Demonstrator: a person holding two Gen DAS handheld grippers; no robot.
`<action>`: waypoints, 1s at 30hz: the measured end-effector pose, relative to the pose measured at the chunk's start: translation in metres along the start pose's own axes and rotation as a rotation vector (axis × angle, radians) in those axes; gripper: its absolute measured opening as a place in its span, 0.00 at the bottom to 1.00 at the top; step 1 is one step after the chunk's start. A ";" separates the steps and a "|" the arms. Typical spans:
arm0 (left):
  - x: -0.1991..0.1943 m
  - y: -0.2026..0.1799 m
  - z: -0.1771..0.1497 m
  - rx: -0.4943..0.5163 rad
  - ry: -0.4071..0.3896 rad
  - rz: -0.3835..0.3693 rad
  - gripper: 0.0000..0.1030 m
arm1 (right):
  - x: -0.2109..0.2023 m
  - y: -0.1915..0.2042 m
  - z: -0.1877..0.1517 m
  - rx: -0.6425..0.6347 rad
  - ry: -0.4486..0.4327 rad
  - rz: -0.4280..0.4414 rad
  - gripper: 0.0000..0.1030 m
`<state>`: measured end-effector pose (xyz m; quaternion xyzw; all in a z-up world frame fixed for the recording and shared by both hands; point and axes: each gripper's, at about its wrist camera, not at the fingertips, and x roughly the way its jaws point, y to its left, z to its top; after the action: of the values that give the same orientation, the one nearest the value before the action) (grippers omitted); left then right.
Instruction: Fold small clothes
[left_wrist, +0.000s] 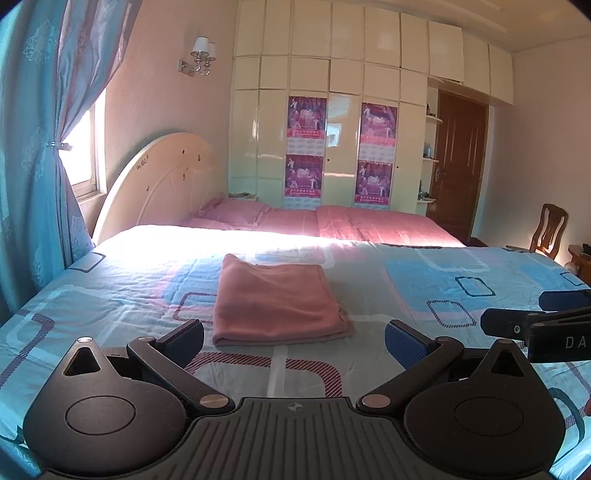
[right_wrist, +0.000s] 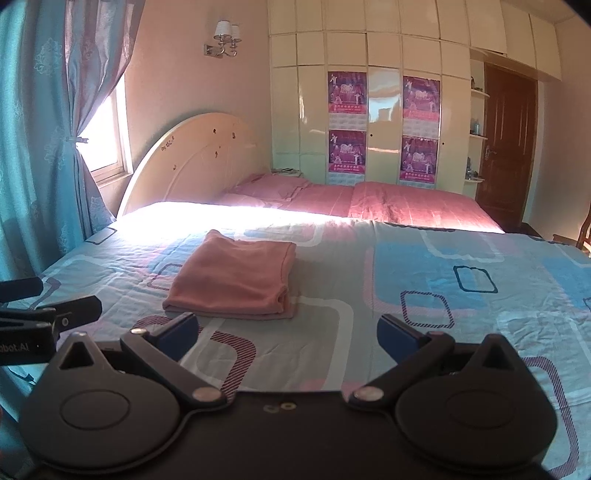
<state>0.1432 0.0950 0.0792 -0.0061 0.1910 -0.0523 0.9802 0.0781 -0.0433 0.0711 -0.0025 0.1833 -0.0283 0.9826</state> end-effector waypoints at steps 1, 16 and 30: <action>0.000 0.000 0.000 0.002 0.000 0.000 1.00 | -0.001 0.000 0.000 0.000 -0.001 -0.002 0.99; 0.003 -0.003 0.001 0.022 -0.003 -0.003 1.00 | -0.003 -0.002 0.000 0.003 -0.005 -0.017 0.99; 0.005 -0.004 0.002 0.033 -0.001 0.003 1.00 | -0.002 -0.002 0.002 0.002 -0.005 -0.012 0.99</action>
<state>0.1484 0.0907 0.0789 0.0102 0.1899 -0.0542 0.9803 0.0768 -0.0454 0.0740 -0.0026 0.1810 -0.0344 0.9829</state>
